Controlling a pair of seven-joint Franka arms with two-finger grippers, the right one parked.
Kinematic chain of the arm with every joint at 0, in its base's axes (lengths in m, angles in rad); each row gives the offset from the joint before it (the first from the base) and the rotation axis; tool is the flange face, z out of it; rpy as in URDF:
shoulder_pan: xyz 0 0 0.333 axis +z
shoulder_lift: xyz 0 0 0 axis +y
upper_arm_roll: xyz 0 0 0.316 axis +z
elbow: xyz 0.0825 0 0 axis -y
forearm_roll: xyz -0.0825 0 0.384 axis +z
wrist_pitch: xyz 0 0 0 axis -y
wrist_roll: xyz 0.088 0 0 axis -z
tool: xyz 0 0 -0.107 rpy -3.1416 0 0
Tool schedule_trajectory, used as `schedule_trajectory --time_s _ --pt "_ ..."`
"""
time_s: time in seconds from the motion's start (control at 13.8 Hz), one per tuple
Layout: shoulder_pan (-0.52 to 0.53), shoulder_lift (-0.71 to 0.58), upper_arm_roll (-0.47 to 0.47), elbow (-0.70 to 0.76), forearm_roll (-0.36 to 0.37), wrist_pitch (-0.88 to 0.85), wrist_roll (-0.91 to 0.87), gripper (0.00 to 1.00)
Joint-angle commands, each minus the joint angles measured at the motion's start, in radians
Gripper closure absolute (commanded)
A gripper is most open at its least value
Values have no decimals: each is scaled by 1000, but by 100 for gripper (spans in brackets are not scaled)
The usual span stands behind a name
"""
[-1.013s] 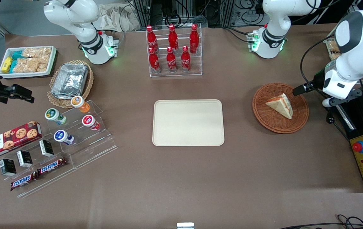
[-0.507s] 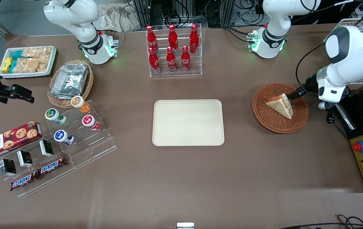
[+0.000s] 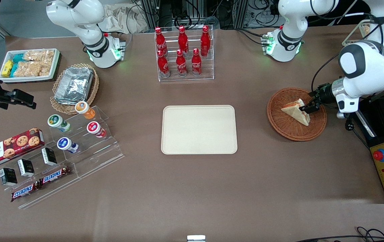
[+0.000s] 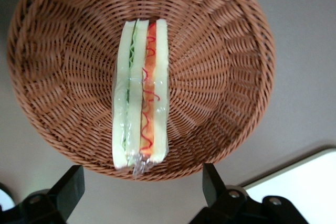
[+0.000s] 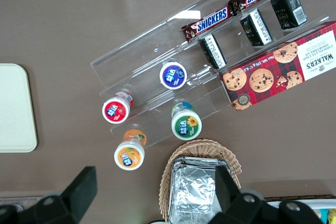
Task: Place sandwich from basket to tray
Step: 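Lower the open left gripper around the wrapped sandwich in the basket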
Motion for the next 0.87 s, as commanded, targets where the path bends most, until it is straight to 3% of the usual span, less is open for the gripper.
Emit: schedule_trajectory --time_s 0.0,0.22,0.65,0.8 --pt "10 53 -12 -1 -54 42 -16 0" --pt "2 117 -13 -1 -102 79 -16 0" --pt "-25 197 -19 -1 -109 119 -16 1" --pt "-25 197 -18 3 -109 118 -16 12"
